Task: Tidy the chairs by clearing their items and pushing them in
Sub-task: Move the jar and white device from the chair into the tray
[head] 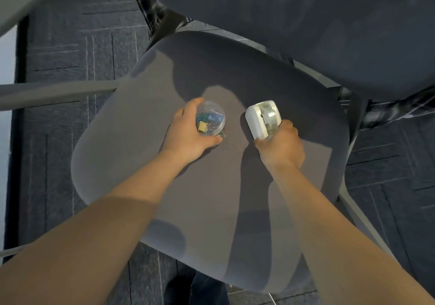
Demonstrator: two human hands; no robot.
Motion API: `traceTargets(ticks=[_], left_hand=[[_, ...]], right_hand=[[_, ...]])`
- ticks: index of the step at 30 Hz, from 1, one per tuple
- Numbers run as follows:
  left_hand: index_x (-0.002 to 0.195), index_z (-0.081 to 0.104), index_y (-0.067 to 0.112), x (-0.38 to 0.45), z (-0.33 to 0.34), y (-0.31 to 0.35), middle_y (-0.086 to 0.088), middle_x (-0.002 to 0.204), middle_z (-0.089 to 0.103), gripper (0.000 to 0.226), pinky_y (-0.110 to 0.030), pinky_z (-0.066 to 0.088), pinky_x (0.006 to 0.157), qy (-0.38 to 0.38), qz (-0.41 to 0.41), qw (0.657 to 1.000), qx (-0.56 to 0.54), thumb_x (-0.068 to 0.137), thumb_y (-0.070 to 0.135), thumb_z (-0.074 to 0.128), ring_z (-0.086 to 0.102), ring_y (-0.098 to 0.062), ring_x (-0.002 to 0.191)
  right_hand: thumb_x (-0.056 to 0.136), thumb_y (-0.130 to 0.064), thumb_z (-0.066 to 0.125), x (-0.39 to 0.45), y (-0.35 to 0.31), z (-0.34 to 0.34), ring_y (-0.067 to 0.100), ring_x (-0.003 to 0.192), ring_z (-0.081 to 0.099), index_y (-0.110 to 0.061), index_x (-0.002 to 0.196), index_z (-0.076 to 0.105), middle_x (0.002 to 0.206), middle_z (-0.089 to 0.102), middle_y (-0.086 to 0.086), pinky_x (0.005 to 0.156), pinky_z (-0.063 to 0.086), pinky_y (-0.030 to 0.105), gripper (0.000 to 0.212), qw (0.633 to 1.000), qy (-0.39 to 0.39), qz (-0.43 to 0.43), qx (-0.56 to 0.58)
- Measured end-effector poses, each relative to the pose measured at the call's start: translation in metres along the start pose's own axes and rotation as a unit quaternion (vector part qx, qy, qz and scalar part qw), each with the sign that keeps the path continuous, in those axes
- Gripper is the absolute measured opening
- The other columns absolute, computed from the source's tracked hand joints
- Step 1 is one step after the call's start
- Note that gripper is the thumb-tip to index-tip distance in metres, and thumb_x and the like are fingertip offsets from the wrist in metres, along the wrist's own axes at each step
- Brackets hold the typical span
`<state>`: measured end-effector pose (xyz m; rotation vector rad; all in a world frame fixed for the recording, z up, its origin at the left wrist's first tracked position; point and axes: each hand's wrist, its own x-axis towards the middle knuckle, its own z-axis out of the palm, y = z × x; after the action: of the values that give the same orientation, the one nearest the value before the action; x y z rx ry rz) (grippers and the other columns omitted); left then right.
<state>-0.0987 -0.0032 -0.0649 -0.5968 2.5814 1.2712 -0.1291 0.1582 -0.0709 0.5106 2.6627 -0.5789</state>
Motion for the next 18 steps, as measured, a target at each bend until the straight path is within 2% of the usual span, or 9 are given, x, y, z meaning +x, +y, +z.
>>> traceTargets(ticks=[4, 8, 12, 18], left_hand=[[0.135, 0.033, 0.022, -0.013, -0.011, 0.004, -0.008, 0.138, 0.042, 0.086, -0.028, 0.035, 0.095, 0.007, 0.014, 1.0, -0.013, 0.063, 0.019, 0.079, 0.044, -0.025, 0.122], [0.134, 0.033, 0.02, -0.038, -0.035, 0.023, -0.008, 0.138, 0.043, 0.086, -0.023, 0.033, 0.091, 0.018, 0.043, 0.999, -0.027, 0.062, 0.016, 0.08, 0.045, -0.024, 0.121], [0.134, 0.033, 0.02, -0.077, -0.067, 0.056, -0.008, 0.138, 0.04, 0.084, -0.022, 0.028, 0.09, 0.028, 0.087, 0.995, -0.034, 0.064, 0.015, 0.078, 0.042, -0.022, 0.123], [0.134, 0.033, 0.016, -0.155, -0.107, 0.129, -0.009, 0.139, 0.04, 0.083, -0.02, 0.026, 0.091, 0.004, 0.172, 0.985, -0.03, 0.064, 0.015, 0.078, 0.038, -0.021, 0.127]], right_hand=[[0.076, -0.031, 0.066, -0.015, 0.002, -0.006, 0.034, 0.103, 0.059, -0.004, 0.114, 0.047, 0.117, 0.059, 0.012, 0.072, 0.042, 0.035, 0.05, 0.998, 0.01, 0.021, 0.06], [0.072, -0.034, 0.068, -0.05, -0.004, -0.033, 0.031, 0.093, 0.06, -0.007, 0.111, 0.049, 0.111, 0.063, 0.01, 0.072, 0.047, 0.036, 0.05, 0.991, 0.009, 0.019, 0.134], [0.072, -0.034, 0.067, -0.102, -0.009, -0.08, 0.027, 0.093, 0.06, -0.011, 0.11, 0.051, 0.108, 0.063, 0.005, 0.073, 0.046, 0.034, 0.048, 0.984, 0.03, -0.011, 0.173], [0.07, -0.036, 0.066, -0.19, 0.009, -0.171, 0.025, 0.089, 0.061, -0.011, 0.106, 0.054, 0.097, 0.063, 0.001, 0.073, 0.047, 0.035, 0.046, 0.969, 0.083, -0.018, 0.231]])
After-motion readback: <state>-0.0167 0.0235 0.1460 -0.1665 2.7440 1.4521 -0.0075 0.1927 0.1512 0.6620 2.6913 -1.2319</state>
